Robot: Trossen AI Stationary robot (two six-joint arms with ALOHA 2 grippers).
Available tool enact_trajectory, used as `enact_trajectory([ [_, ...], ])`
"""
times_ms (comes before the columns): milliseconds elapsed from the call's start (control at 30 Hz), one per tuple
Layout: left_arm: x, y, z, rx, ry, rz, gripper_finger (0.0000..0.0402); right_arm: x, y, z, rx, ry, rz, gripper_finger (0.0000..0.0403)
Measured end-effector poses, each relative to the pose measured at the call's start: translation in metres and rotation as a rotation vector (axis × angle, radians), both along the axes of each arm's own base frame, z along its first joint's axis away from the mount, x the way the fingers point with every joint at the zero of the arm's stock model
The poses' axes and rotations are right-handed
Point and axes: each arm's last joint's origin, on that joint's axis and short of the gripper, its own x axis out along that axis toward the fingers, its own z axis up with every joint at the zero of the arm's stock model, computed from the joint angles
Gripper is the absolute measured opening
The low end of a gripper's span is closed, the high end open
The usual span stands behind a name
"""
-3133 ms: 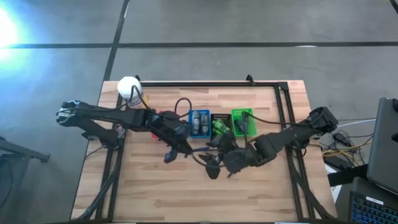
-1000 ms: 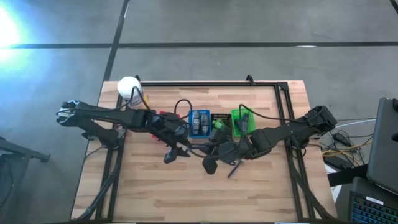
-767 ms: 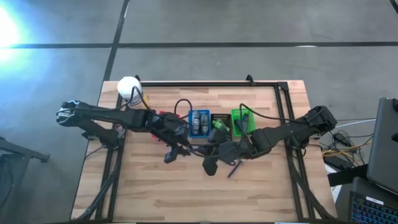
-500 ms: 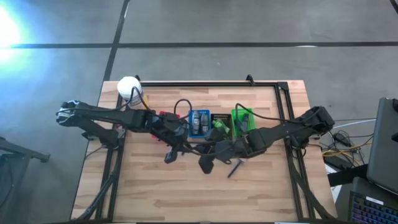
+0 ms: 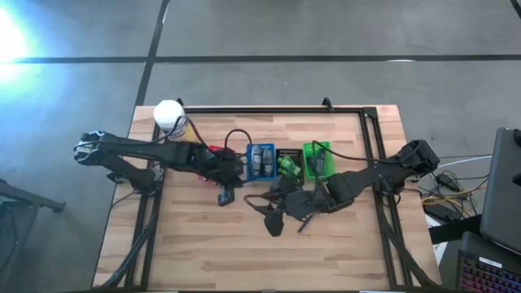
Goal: Pick & Place Travel size toiletries
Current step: Put the blue razor into the red basket
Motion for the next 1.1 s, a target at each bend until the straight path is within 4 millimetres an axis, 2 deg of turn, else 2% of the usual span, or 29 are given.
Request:
enact_trajectory([
  [100, -0.003, 0.0, -0.002, -0.005, 0.035, 0.057, 0.0034, 0.0, 0.001, 0.0, -0.003, 0.001, -0.004, 0.0248],
  [233, -0.008, 0.006, -0.006, 0.025, 0.088, 0.22, 0.0034, -0.005, 0.001, 0.0, -0.027, -0.007, -0.118, 0.0284],
  [333, -0.017, 0.015, -0.014, 0.058, 0.151, 0.389, 0.0034, -0.015, 0.002, -0.001, -0.007, 0.002, -0.237, 0.0305],
  [500, -0.034, 0.036, -0.029, 0.006, 0.171, 0.572, 0.0034, -0.03, 0.005, -0.004, 0.056, 0.026, -0.387, 0.0328],
  [833, -0.069, 0.079, -0.084, -0.261, 0.212, 0.846, 0.0037, -0.041, 0.014, -0.01, 0.117, 0.035, -0.476, 0.0344],
  [967, -0.073, 0.084, -0.101, -0.32, 0.204, 0.934, 0.004, -0.042, 0.014, -0.011, 0.116, 0.04, -0.48, 0.0335],
  [1100, -0.071, 0.085, -0.108, -0.339, 0.203, 0.954, 0.0041, -0.042, 0.014, -0.011, 0.115, 0.04, -0.482, 0.0324],
])
